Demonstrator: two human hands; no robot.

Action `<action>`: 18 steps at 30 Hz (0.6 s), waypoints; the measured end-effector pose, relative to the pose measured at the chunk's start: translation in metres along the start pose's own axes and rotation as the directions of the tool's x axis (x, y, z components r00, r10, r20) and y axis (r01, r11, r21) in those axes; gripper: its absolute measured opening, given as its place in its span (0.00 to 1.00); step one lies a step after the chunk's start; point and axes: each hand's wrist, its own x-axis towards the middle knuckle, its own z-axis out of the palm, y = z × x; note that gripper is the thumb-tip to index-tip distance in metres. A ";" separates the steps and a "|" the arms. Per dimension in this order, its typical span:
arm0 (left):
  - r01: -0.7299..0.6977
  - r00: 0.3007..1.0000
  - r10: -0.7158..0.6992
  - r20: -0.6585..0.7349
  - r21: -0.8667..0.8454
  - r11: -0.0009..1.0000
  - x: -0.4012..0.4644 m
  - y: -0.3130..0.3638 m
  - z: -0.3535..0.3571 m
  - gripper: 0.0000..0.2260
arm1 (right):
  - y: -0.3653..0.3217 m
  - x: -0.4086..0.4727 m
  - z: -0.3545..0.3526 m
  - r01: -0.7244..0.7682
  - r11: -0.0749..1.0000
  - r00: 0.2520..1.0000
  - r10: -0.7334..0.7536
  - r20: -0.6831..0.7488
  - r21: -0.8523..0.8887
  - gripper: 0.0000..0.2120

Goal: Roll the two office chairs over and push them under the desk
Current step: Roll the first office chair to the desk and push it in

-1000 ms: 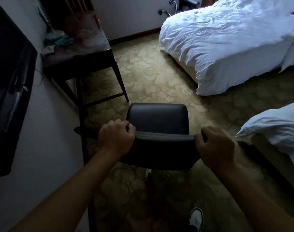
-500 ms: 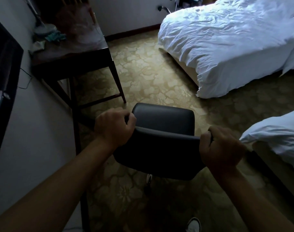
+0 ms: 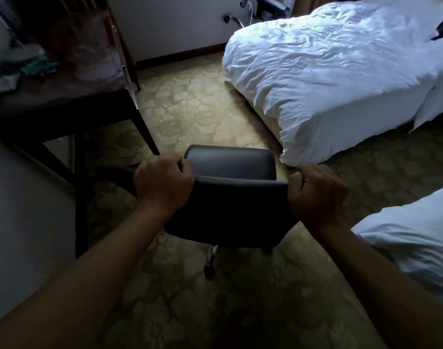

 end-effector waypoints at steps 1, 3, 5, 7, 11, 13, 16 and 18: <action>0.011 1.000 -0.011 -0.006 0.018 1.000 0.011 0.015 0.010 0.14 | 0.015 0.020 0.007 0.010 1.000 1.000 -0.010 0.014 -0.002 0.15; 0.025 1.000 -0.025 -0.012 0.029 0.999 0.033 0.043 0.027 0.14 | 0.043 0.060 0.021 0.012 1.000 0.999 -0.012 0.046 -0.013 0.14; 0.049 0.999 -0.050 0.014 0.034 0.998 0.063 0.069 0.045 0.15 | 0.067 0.105 0.037 0.001 1.000 0.995 0.000 0.096 -0.009 0.14; 0.078 0.997 -0.079 0.019 0.045 0.996 0.088 0.084 0.060 0.15 | 0.083 0.140 0.055 0.022 1.000 0.991 -0.022 0.130 -0.002 0.13; 0.113 0.993 -0.110 -0.047 0.057 0.992 0.136 0.108 0.088 0.11 | 0.109 0.198 0.090 0.068 0.997 0.993 -0.072 0.089 0.038 0.11; 0.134 0.987 -0.128 -0.098 0.065 0.989 0.167 0.121 0.109 0.10 | 0.128 0.237 0.113 0.078 0.996 0.992 -0.082 0.098 0.039 0.11; 0.132 0.989 -0.127 -0.077 0.066 0.989 0.203 0.145 0.138 0.12 | 0.158 0.294 0.139 0.123 0.990 0.980 -0.132 0.148 0.068 0.12; 0.100 0.993 -0.096 -0.073 0.058 0.993 0.227 0.168 0.154 0.12 | 0.177 0.332 0.154 0.179 0.981 0.962 -0.190 0.198 0.073 0.13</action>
